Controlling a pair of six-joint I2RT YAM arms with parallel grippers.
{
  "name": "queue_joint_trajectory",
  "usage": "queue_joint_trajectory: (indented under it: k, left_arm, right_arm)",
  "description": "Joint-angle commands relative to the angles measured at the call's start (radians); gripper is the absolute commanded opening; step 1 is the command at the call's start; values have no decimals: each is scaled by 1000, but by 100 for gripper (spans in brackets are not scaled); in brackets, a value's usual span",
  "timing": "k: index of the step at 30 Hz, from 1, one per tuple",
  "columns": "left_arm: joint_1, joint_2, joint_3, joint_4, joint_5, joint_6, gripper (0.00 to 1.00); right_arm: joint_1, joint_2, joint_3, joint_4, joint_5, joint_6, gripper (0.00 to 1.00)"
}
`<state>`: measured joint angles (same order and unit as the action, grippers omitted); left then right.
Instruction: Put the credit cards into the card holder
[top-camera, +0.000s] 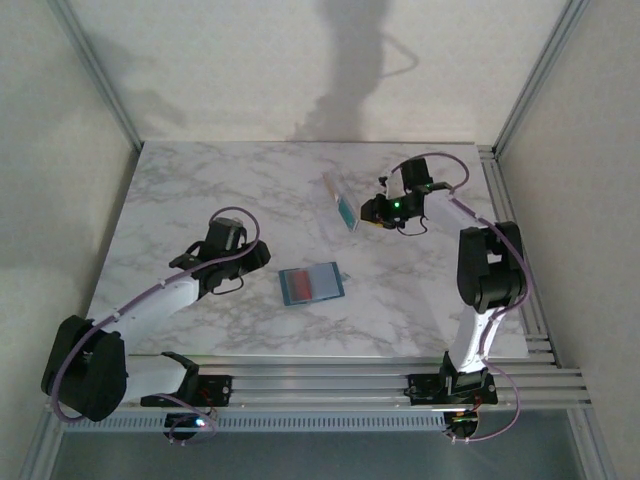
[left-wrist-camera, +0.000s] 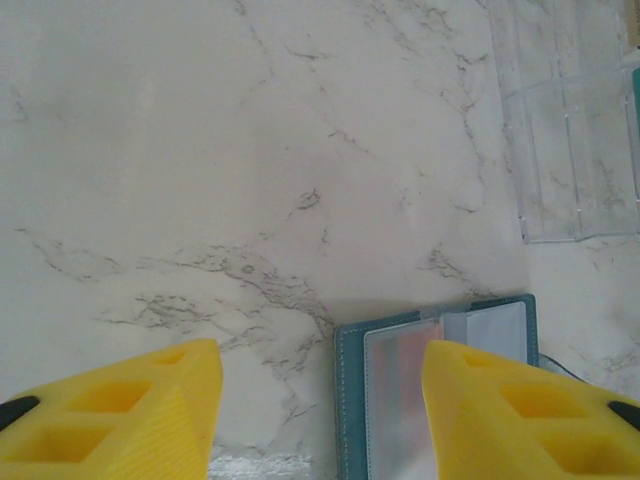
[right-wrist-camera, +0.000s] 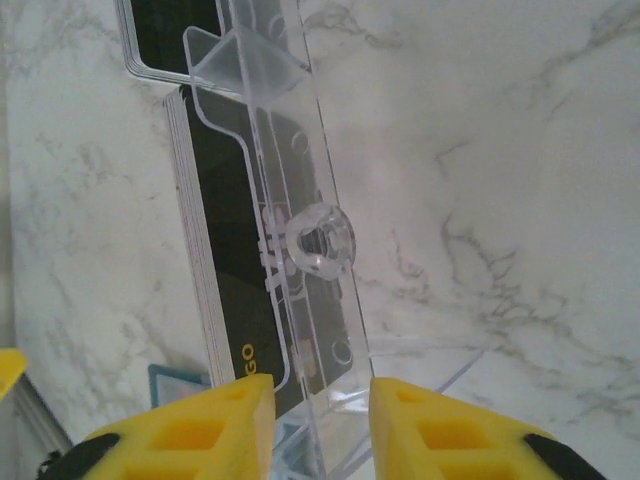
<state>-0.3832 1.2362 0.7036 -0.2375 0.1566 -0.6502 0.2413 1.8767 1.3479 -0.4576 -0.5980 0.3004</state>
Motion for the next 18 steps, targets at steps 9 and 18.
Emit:
queue_joint_trajectory:
  k: [9,18]
  left_arm:
    - [9,-13,-12,3,-4,-4,55]
    - [9,-78,-81,27,3,-26,58]
  right_arm:
    - [219,9,212,-178,604,-274,70]
    - [302,146,326,-243,871,-397,76]
